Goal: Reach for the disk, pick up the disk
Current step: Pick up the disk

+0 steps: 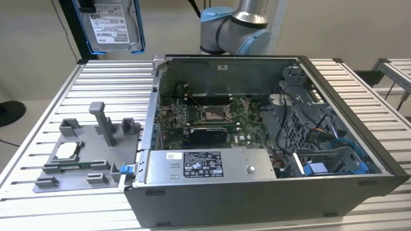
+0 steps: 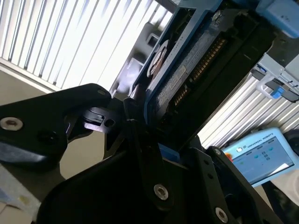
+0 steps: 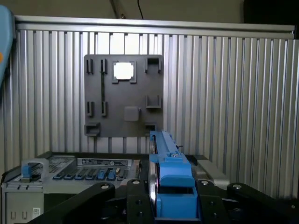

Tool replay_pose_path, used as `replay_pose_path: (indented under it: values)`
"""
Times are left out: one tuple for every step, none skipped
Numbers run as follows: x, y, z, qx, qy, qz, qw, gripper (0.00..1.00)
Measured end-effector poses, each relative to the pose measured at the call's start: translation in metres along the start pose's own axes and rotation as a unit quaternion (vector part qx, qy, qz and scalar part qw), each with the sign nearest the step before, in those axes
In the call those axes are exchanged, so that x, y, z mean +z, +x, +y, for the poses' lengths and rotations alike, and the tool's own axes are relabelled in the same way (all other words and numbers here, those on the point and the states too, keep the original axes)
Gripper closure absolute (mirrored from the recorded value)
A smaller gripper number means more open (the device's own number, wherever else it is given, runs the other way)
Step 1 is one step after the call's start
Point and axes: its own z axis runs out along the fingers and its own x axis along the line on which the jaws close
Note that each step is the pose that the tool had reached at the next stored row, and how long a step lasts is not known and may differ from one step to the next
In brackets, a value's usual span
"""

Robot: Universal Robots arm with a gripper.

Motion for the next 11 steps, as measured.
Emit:
replay_pose_path:
  values:
    - [0.0,0.0,-0.0011,0.0,0.0,0.0,1.0,1.0]
    - [0.0,0.0,-0.0022,0.0,0.0,0.0,1.0,1.0]
    - [-0.0001,0.0,-0.0033,0.0,0.0,0.0,1.0,1.0]
    - [-0.0001,0.0,-0.0045,0.0,0.0,0.0,1.0,1.0]
    - [-0.0001,0.0,-0.0057,0.0,0.0,0.0,1.0,1.0]
    - [-0.0002,0.0,-0.0071,0.0,0.0,0.0,1.0,1.0]
    - [-0.0002,0.0,-0.0082,0.0,0.0,0.0,1.0,1.0]
    - [-0.0002,0.0,-0.0092,0.0,0.0,0.0,1.0,1.0]
    - [-0.0002,0.0,-0.01,0.0,0.0,0.0,1.0,1.0]
    - [-0.0003,0.0,-0.0108,0.0,0.0,0.0,1.0,1.0]
    - [-0.0003,0.0,-0.0117,0.0,0.0,0.0,1.0,1.0]
